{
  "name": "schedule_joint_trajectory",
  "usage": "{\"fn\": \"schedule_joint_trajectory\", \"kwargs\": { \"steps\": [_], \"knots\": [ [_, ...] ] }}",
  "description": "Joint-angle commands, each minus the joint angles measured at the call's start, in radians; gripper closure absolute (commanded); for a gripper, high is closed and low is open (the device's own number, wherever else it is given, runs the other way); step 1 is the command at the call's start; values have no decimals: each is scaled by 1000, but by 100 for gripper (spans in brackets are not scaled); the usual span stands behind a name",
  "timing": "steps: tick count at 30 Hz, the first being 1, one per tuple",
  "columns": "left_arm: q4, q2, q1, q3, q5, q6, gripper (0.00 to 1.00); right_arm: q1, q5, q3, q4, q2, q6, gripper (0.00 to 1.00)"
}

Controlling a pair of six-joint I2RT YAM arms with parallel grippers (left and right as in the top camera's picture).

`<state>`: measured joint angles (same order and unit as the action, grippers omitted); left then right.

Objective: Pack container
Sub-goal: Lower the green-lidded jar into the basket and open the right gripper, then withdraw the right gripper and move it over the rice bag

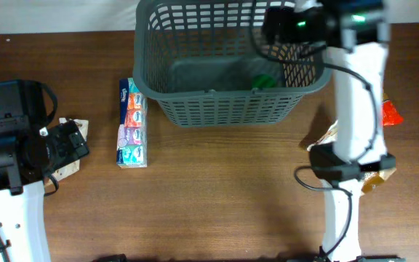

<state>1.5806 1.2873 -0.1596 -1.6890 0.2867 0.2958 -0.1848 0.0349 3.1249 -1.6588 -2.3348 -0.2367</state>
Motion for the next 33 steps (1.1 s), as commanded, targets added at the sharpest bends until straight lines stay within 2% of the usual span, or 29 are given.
{"fn": "schedule_joint_trajectory", "kwargs": {
  "steps": [1, 10, 16, 19, 26, 33],
  "knots": [
    [3, 3, -5, -11, -8, 2, 0, 68, -15, 17, -9, 115, -9, 1],
    [3, 3, -5, -11, -15, 3, 0, 301, -62, 16, -40, 356, -34, 1],
    [6, 3, -5, -11, -22, 2, 0, 391, -66, -47, -40, 471, -30, 1],
    [7, 3, -5, -11, -22, 3, 1, 419, -73, -180, -40, 550, -29, 1],
    [6, 3, -5, -11, -21, 2, 0, 469, -143, -629, -40, 731, -27, 1],
    [6, 3, -5, -11, -22, 3, 0, 537, -163, -982, -40, 805, -60, 1]
  ]
}}
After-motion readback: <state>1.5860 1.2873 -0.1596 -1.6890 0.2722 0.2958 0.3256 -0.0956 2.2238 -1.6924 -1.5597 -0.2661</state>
